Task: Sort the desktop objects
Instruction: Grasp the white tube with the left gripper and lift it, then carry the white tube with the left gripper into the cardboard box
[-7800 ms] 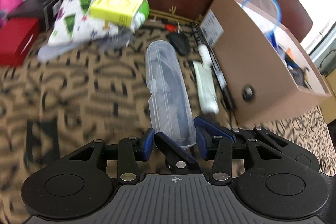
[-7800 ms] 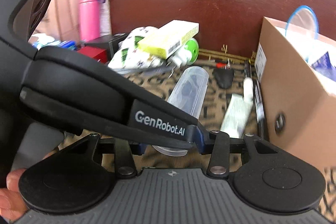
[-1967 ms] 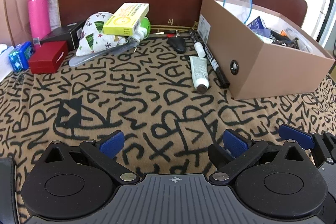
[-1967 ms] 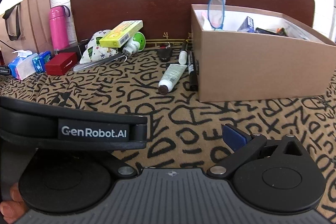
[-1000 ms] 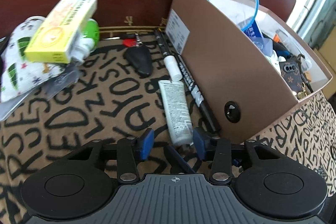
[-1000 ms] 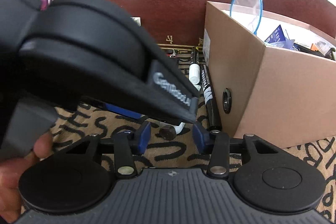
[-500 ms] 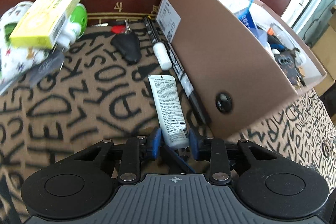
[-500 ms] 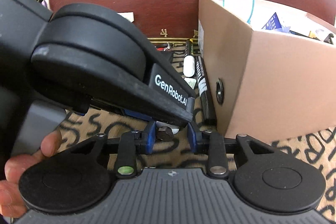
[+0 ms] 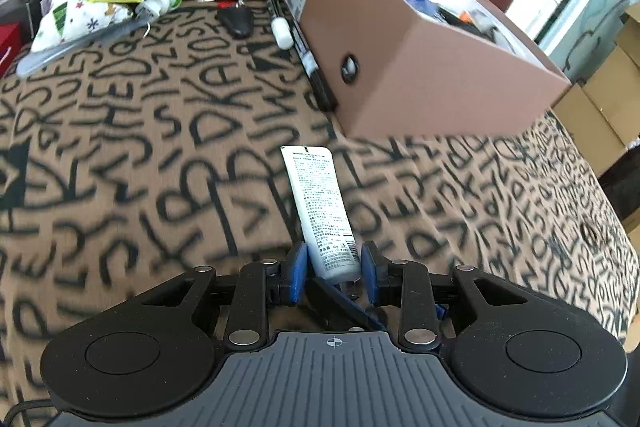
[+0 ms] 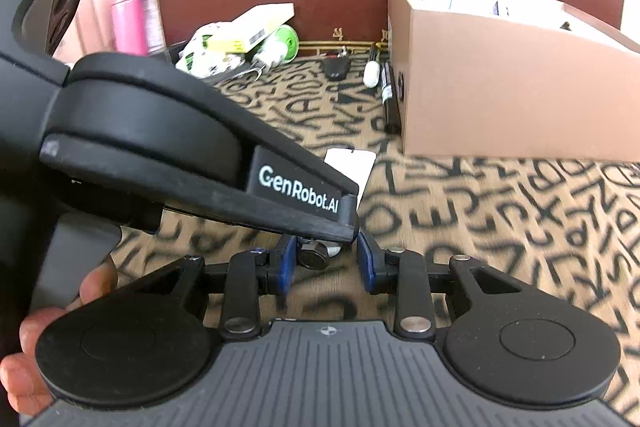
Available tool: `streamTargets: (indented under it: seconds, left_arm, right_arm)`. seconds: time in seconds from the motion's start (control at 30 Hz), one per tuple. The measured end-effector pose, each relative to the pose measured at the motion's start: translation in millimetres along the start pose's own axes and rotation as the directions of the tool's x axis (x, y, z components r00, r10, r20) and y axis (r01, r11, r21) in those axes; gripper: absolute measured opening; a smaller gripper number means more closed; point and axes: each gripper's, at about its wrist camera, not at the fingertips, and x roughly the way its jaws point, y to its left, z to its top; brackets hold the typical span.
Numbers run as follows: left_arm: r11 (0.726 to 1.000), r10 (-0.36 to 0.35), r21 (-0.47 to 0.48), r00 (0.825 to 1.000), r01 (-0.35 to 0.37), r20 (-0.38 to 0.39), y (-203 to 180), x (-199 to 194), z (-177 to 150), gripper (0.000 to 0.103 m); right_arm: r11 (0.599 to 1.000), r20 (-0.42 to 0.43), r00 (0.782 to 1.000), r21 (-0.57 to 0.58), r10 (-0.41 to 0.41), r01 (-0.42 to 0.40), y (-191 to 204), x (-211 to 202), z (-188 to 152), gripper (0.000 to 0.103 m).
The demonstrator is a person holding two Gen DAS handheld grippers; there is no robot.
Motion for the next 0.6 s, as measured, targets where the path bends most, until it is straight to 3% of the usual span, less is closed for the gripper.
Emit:
streamTargets:
  seconds: [0.13, 0.17, 0.2, 0.27, 0.4, 0.5, 0.6]
  left_arm:
    - [1.000, 0.002, 0.021, 1.000, -0.002, -0.012, -11.0, -10.8, -18.4, 0.029]
    - [1.000, 0.003, 0.024, 1.000, -0.003, -0.011, -12.8, -12.3, -21.5, 0.033]
    - [1.000, 0.003, 0.025, 1.000, -0.003, -0.007, -13.6, -12.4, -22.3, 0.048]
    - [1.000, 0.008, 0.016, 1.000, -0.008, -0.005, -13.6, -10.6, -21.4, 0.049]
    - [0.998, 0.049, 0.028, 0.999, -0.049, 0.008, -13.9, -6.5, -12.7, 0.059]
    - [0.999, 0.048, 0.023, 0.999, -0.048, 0.003, -11.4, -3.4, -8.1, 0.059]
    - [0.998, 0.050, 0.037, 0.999, -0.050, -0.002, -12.5, -2.2, -7.4, 0.052]
  right_arm:
    - [0.999, -0.011, 1.000, -0.024, 0.024, -0.024, 2.2, -20.3, -12.5, 0.039]
    - [1.000, -0.014, 1.000, -0.019, 0.025, -0.025, -2.3, -21.5, -11.4, 0.039]
    - [1.000, -0.013, 1.000, -0.015, 0.021, -0.022, -3.7, -22.5, -10.5, 0.040]
    - [1.000, -0.004, 1.000, -0.008, 0.012, -0.012, 7.9, -31.1, -15.0, 0.048]
    - [1.000, 0.007, 1.000, 0.018, -0.003, 0.003, 3.0, -19.9, -2.5, 0.049]
    - [0.999, 0.003, 1.000, 0.035, -0.009, 0.009, -1.9, -3.0, 4.3, 0.050]
    - [1.000, 0.004, 1.000, 0.027, -0.012, 0.012, -1.3, -2.2, 1.5, 0.050]
